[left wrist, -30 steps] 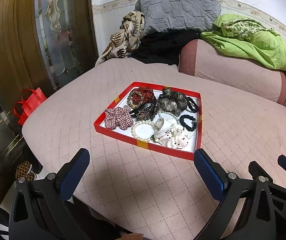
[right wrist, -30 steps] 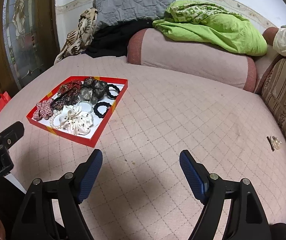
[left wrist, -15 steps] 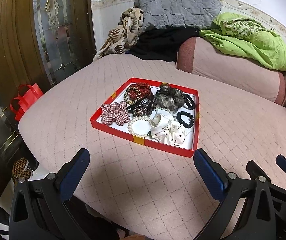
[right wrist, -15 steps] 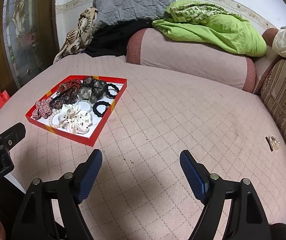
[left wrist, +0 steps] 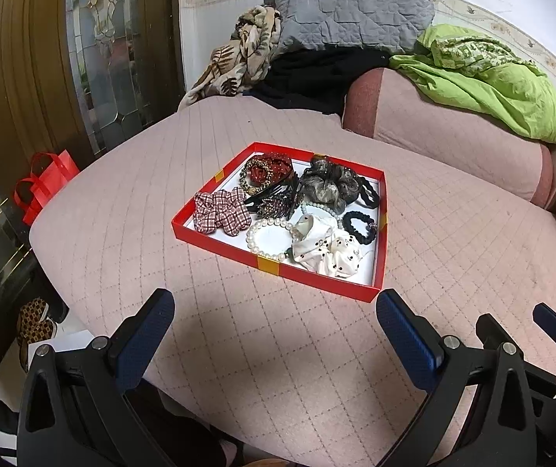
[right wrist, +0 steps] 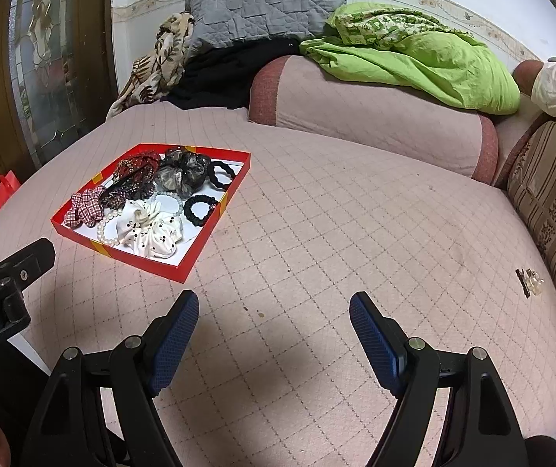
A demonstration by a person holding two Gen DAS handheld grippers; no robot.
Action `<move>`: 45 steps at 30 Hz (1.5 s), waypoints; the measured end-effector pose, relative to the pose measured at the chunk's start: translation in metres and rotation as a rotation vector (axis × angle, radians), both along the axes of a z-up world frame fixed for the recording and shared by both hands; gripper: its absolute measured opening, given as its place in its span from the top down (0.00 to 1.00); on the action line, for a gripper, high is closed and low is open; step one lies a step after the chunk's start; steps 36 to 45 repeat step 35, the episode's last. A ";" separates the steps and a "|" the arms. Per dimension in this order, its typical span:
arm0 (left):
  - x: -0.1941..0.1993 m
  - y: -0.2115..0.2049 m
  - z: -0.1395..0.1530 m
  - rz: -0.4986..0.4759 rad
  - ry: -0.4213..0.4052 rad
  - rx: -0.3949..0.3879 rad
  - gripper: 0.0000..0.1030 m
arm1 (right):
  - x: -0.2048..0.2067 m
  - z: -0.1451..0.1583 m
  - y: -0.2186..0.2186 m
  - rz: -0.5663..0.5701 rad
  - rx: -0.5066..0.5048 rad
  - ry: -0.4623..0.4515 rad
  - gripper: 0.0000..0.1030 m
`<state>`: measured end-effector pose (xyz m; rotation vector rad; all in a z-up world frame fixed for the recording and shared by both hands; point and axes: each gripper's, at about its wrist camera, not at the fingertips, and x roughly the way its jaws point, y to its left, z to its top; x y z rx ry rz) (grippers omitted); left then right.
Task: Organize jewelry
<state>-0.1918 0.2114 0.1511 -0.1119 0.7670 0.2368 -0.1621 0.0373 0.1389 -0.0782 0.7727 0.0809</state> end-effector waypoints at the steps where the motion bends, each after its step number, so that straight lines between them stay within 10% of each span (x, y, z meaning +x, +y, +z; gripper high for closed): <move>1: 0.000 0.001 0.000 0.000 0.001 0.000 0.00 | 0.000 0.000 0.000 0.001 -0.001 0.004 0.19; 45: -0.006 -0.005 0.011 0.000 -0.030 0.022 0.00 | -0.005 -0.001 0.008 0.023 -0.020 0.018 0.19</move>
